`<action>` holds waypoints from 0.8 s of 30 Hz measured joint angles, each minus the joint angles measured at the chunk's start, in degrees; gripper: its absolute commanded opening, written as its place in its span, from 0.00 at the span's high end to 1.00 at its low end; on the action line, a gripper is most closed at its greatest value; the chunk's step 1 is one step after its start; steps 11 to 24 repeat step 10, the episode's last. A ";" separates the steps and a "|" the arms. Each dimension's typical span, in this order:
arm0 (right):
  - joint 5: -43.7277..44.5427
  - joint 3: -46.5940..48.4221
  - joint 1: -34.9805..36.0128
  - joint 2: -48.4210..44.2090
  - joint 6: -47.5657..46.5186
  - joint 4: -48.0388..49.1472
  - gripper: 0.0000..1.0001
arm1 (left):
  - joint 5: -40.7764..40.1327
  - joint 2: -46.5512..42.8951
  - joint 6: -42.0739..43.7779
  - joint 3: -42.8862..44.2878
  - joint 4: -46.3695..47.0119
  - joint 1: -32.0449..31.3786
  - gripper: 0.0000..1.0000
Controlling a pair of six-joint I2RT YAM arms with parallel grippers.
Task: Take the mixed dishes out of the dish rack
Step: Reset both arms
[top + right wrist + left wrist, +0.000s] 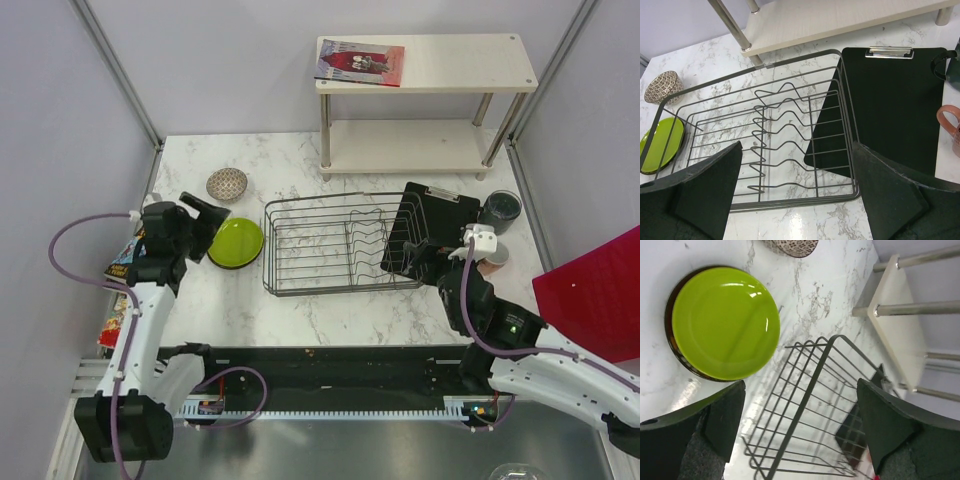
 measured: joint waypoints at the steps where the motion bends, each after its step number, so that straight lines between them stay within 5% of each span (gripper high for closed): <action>1: -0.04 0.00 0.00 0.28 -0.04 0.11 0.02 | -1.68 0.07 2.23 1.31 -0.79 -2.23 0.02; 10: -1.38 0.04 0.02 6.21 -0.15 2.27 0.02 | -24.41 1.31 18.01 8.50 -3.78 -34.10 0.01; 24: -1.38 0.04 0.02 6.21 -0.15 2.27 0.02 | -24.41 1.31 18.01 8.50 -3.78 -34.10 0.01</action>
